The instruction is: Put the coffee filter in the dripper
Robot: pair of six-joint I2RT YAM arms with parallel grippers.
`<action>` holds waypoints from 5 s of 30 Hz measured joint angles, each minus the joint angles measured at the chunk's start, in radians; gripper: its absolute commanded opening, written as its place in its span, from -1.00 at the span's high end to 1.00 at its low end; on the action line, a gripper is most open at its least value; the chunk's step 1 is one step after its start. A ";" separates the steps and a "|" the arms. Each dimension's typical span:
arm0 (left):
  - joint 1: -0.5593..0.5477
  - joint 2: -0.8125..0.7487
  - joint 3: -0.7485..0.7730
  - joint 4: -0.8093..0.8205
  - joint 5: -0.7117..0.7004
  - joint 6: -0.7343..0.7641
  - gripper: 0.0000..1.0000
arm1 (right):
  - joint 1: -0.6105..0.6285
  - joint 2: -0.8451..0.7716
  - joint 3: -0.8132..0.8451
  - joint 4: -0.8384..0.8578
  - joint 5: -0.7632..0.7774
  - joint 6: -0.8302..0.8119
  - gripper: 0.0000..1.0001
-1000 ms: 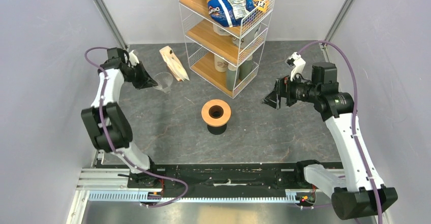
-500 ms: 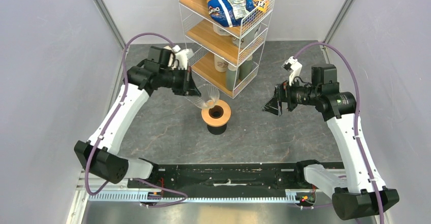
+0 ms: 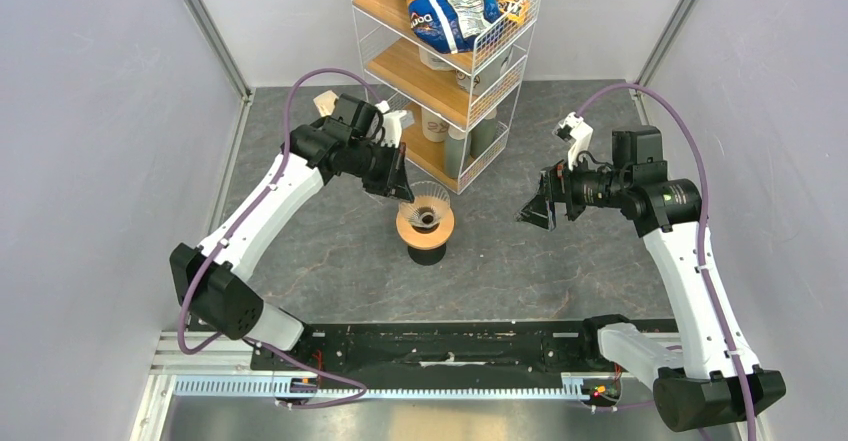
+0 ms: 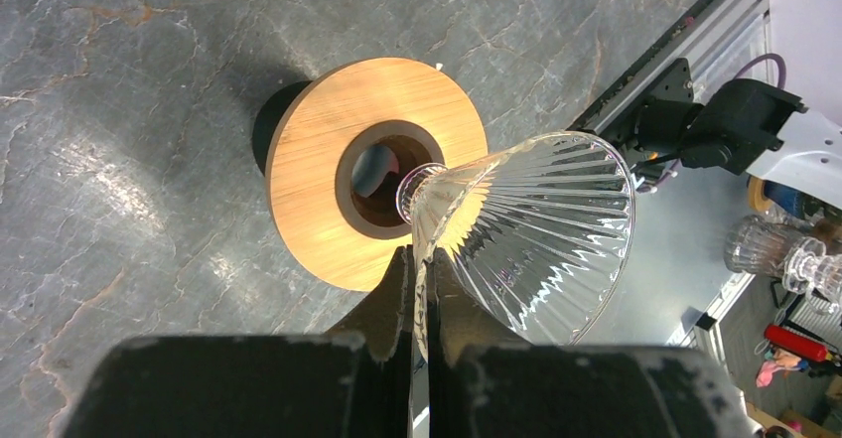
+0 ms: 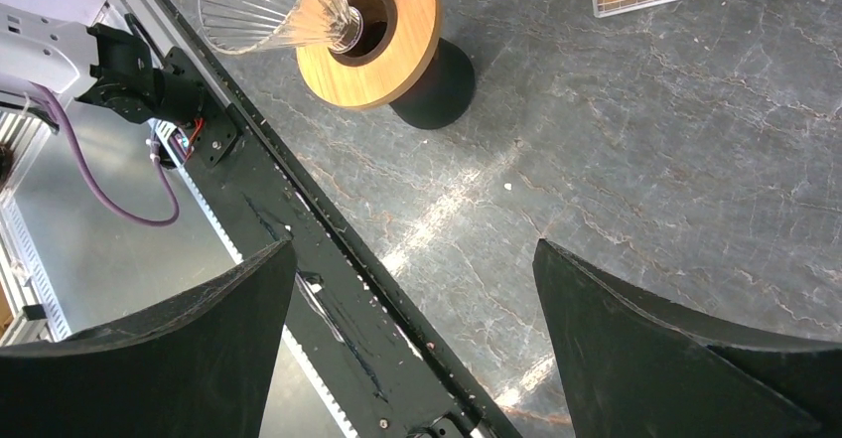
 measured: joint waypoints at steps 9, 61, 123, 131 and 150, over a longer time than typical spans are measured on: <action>-0.001 0.013 0.000 0.000 -0.029 0.001 0.96 | 0.003 0.000 0.000 -0.001 -0.008 -0.009 -0.94; 0.218 -0.088 -0.203 0.058 0.376 -0.006 0.16 | 0.244 0.261 -0.089 0.300 -0.077 0.459 -0.13; 0.185 -0.009 -0.242 0.172 0.370 -0.051 0.77 | 0.347 0.477 -0.090 0.612 -0.033 0.667 0.65; 0.195 0.011 -0.241 0.168 0.396 -0.055 0.79 | 0.343 0.488 -0.090 0.615 -0.042 0.706 0.67; 0.219 0.053 -0.223 0.137 0.438 -0.058 0.79 | 0.334 0.525 -0.067 0.616 -0.071 0.720 0.68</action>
